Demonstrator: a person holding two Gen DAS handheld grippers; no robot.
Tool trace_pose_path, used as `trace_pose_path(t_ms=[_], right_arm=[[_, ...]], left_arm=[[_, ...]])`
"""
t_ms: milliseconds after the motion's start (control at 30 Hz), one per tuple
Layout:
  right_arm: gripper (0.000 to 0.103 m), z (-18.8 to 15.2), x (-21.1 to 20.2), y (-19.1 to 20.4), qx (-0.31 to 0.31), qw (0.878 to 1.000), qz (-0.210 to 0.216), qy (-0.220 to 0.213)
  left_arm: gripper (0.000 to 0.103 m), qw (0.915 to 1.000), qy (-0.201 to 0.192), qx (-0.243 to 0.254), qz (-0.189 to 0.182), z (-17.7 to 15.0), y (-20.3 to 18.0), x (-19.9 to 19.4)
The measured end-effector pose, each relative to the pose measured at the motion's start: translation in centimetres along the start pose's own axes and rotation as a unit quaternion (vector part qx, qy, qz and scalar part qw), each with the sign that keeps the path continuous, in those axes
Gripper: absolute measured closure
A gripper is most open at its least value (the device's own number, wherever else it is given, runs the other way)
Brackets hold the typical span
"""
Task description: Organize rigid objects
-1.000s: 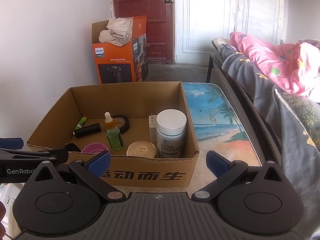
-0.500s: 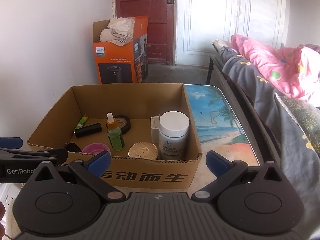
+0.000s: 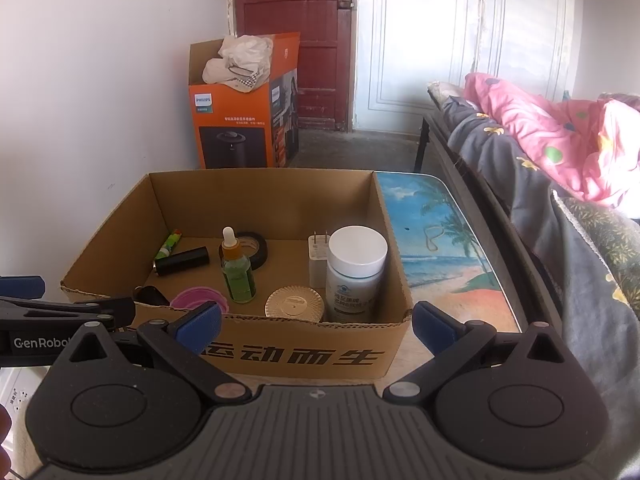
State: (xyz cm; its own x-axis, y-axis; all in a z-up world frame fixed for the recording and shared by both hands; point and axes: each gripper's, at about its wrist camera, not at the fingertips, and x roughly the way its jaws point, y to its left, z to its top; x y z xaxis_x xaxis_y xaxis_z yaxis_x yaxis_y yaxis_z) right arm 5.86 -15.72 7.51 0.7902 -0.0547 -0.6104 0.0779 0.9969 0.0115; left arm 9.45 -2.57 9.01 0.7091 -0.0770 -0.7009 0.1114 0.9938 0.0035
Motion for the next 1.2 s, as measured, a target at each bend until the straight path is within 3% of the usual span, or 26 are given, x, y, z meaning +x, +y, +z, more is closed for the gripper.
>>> trace_pose_path(t_ms=[1200], right_arm=[[0.0, 0.32, -0.71, 0.82, -0.003, 1.0, -0.002, -0.002]], left_arm=[[0.001, 1.0, -0.003, -0.007, 0.001, 0.06, 0.47, -0.74]])
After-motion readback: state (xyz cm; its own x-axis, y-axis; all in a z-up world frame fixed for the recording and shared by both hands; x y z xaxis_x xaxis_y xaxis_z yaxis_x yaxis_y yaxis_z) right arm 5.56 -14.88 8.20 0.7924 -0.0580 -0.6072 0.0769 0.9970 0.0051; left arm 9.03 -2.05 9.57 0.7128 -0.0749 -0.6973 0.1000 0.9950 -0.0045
